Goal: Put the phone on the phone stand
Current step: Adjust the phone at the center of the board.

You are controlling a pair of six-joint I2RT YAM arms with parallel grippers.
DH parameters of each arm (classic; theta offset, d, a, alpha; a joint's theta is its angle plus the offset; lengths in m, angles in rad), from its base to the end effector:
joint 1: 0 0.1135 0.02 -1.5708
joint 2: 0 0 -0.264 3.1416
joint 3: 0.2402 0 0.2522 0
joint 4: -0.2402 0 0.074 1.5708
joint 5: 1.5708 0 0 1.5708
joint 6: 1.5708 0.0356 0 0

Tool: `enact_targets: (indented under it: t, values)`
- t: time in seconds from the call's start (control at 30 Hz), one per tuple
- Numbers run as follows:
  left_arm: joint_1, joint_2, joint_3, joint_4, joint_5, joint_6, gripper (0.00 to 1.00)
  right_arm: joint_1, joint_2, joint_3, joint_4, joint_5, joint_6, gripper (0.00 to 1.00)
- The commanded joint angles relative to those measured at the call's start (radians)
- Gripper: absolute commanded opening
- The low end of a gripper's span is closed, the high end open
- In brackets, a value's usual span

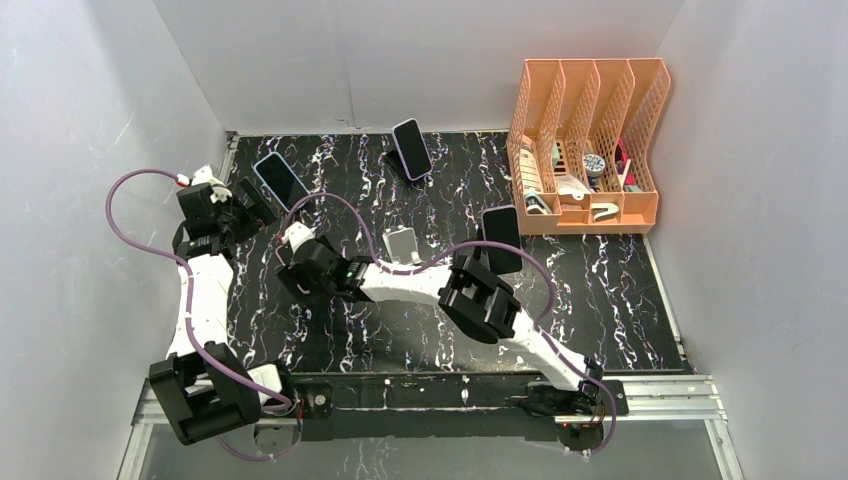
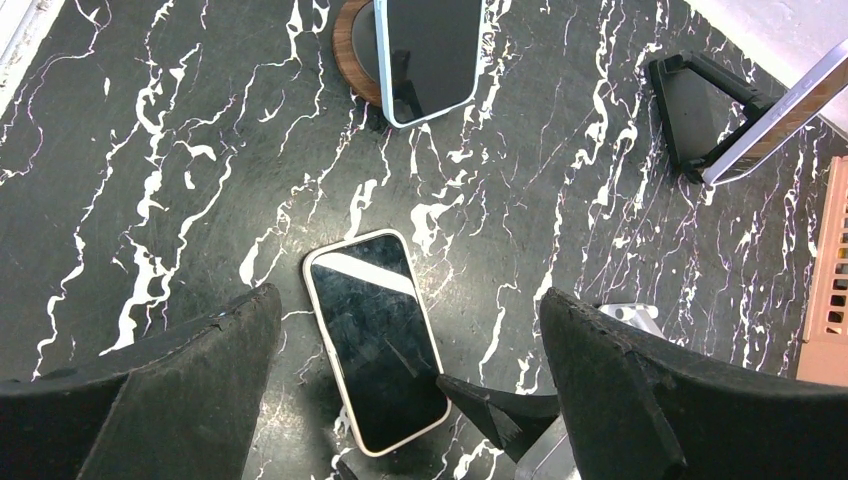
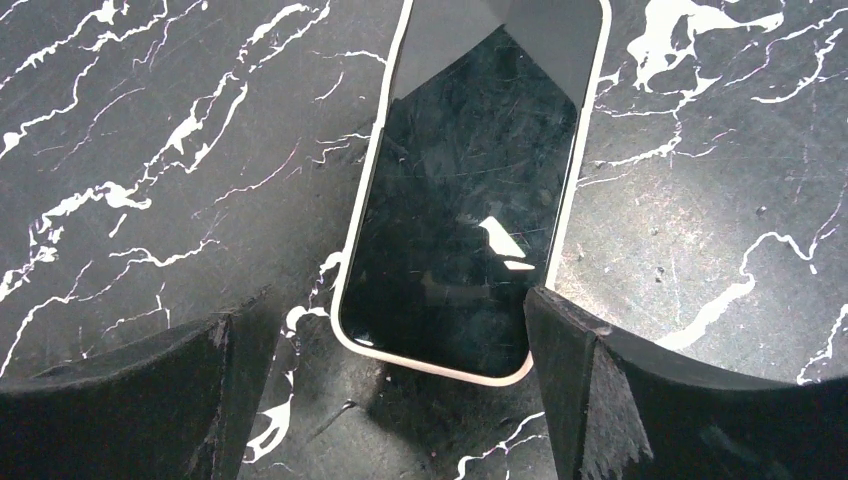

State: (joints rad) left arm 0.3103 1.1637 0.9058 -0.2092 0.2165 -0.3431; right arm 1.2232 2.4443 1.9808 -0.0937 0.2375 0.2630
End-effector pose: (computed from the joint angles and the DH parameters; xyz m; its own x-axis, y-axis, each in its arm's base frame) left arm 0.2544 0.0736 0.3025 -0.3649 -0.4620 -0.8083 -0.2531 0.8847 -0.3915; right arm 0.1988 0.5241 0.1697 -0.3938 -0.3452 -0.8519 -0.7699 0.6302 0.1005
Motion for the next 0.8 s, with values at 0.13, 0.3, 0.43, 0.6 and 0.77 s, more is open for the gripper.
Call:
enact_targets:
  t: [0.13,0.3,0.43,0.6,0.77]
  values:
    - [0.003,0.000,-0.010,0.003,-0.005,0.014,0.98,-0.005,-0.004,-0.028,0.055,0.079,-0.024,0.99]
    - [0.003,-0.001,-0.012,0.003,-0.009,0.016,0.98,-0.002,-0.024,-0.067,0.098,0.095,-0.043,0.99]
    - [0.004,0.004,-0.010,0.004,-0.005,0.016,0.98,0.000,-0.081,-0.173,0.212,0.130,-0.084,0.99]
    - [0.004,0.008,-0.012,0.004,-0.001,0.018,0.98,0.001,-0.113,-0.230,0.276,0.132,-0.117,0.99]
    - [0.003,0.012,-0.011,-0.001,0.000,0.021,0.98,0.002,-0.104,-0.230,0.261,0.124,-0.126,0.99]
